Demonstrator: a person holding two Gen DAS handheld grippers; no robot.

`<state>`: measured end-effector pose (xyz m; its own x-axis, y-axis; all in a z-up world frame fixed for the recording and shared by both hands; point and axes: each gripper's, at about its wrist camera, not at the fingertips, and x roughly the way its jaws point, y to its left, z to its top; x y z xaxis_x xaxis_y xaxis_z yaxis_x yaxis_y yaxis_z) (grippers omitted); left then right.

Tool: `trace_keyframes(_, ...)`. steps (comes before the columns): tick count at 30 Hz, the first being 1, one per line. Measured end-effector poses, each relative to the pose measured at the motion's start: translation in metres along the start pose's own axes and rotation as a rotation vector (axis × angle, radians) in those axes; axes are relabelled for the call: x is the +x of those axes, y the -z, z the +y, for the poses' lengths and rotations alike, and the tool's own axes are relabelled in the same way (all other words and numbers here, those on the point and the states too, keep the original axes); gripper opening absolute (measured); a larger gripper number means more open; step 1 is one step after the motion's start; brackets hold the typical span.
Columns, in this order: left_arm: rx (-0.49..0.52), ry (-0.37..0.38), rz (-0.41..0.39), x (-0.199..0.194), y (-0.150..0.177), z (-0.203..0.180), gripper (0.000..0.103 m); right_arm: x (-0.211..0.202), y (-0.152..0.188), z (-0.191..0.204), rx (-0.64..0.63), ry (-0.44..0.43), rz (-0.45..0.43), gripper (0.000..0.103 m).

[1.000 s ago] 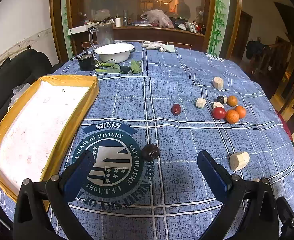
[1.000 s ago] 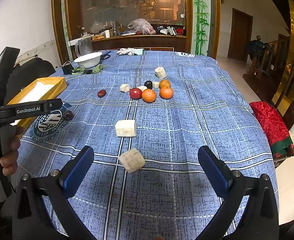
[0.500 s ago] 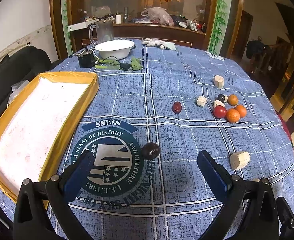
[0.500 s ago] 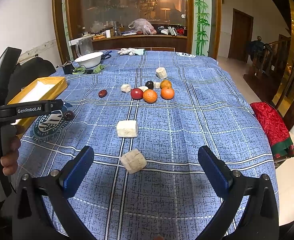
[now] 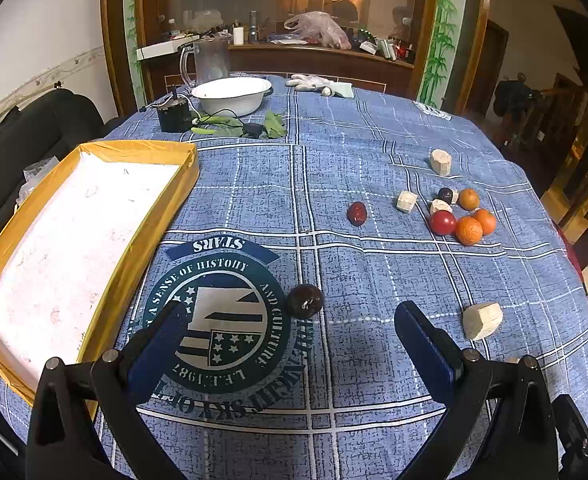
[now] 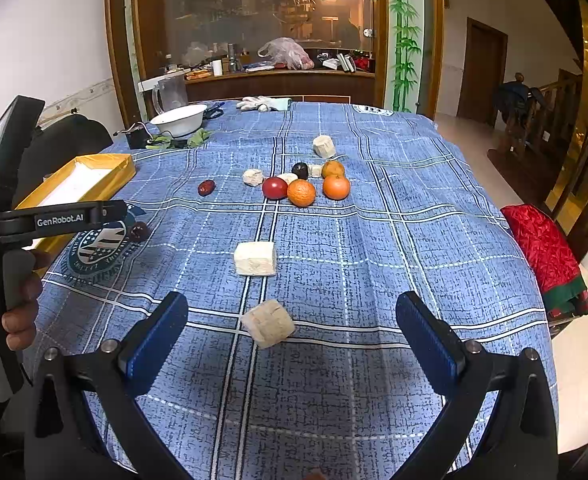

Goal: Organize fruits

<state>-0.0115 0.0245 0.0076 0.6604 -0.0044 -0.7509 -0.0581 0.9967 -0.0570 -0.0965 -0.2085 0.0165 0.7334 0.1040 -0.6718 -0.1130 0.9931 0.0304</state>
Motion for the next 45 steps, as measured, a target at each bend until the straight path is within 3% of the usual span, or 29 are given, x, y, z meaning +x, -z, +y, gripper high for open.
trace_keyframes(45, 0.002, -0.011, 0.003, 0.0018, 0.0033, 0.0016, 0.102, 0.0007, 0.0041, -0.0009, -0.003, 0.002, 0.013, 0.103)
